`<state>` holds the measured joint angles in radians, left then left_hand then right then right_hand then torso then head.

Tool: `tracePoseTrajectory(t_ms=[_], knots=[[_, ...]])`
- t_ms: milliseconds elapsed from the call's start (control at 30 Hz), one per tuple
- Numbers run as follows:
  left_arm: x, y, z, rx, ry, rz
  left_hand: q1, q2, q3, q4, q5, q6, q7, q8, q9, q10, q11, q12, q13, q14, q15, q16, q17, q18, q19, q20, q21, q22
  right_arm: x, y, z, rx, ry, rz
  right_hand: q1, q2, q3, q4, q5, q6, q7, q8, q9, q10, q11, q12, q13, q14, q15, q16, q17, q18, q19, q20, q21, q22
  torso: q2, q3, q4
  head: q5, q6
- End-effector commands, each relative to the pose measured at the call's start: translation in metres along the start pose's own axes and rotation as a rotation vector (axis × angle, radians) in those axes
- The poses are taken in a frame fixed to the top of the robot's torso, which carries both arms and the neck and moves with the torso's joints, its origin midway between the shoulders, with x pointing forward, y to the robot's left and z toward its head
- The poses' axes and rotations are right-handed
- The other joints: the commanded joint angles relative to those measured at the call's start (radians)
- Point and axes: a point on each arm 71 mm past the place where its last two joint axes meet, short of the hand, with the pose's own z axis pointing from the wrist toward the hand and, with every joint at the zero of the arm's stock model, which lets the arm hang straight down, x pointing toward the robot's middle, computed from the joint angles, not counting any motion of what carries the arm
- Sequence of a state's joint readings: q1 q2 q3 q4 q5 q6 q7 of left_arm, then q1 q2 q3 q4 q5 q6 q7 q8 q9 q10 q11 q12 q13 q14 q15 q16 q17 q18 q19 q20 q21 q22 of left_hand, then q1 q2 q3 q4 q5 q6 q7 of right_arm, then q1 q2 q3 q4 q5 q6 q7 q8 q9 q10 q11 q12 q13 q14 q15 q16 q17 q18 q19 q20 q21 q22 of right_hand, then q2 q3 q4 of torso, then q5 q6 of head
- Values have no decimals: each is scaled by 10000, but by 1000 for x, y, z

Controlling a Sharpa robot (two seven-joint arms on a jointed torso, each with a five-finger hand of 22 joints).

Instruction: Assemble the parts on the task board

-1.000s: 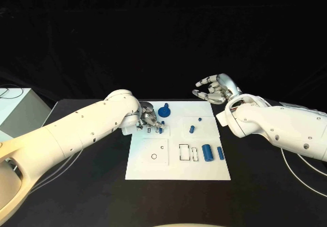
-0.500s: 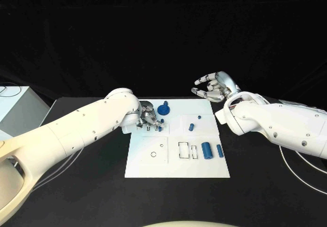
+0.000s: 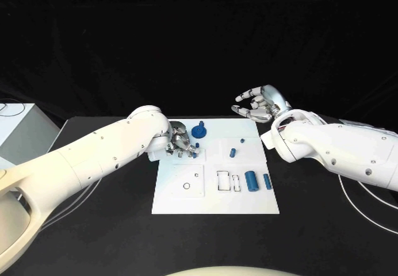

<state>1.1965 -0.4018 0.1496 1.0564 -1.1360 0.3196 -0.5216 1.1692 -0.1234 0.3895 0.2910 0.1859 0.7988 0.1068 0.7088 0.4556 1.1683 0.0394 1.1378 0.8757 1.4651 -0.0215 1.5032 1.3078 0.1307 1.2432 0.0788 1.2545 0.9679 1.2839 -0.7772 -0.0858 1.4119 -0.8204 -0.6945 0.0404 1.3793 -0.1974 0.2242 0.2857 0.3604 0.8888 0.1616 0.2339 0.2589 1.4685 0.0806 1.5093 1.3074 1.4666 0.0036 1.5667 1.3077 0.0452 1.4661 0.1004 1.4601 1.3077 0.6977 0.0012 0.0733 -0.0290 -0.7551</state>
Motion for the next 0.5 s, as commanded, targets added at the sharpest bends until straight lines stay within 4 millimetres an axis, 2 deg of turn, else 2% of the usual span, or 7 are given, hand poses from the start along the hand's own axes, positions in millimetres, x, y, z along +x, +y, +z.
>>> tracePoseTrajectory(t_ms=[33,333,500], knots=[[1,-3,0,134,238,-44,103,-6,62,6,58,-34,-10,69,11,1,-79,45,-6,507,-70,53,1267,-99,-65,-24,31,-2,2,1,0,-47,166,-12,70,28,66,-20,37,-54,42,52,1,218,11,-57,1904,1042,5,41,2631,-121,567,19,-42,1415,13,3,-3,-26,-36],[2,-4,0,181,263,-112,211,10,172,4,58,-58,-21,121,104,-20,-91,26,-33,510,-79,59,1278,-103,-75,-23,53,22,3,1,1,-47,176,-8,62,32,83,-14,42,-52,43,58,2,222,11,-53,1907,1042,6,41,2631,-117,562,21,-54,1403,8,9,19,-16,-102],[2,-3,0,195,308,-163,541,36,463,-6,44,-124,-44,194,272,-35,-114,7,-51,517,-98,70,1300,-103,-94,-33,92,59,3,1,1,-41,192,-13,66,33,88,-16,40,-52,43,59,2,228,11,-48,1912,1042,6,41,2631,-118,562,21,-53,1404,9,9,-4,11,-114]])
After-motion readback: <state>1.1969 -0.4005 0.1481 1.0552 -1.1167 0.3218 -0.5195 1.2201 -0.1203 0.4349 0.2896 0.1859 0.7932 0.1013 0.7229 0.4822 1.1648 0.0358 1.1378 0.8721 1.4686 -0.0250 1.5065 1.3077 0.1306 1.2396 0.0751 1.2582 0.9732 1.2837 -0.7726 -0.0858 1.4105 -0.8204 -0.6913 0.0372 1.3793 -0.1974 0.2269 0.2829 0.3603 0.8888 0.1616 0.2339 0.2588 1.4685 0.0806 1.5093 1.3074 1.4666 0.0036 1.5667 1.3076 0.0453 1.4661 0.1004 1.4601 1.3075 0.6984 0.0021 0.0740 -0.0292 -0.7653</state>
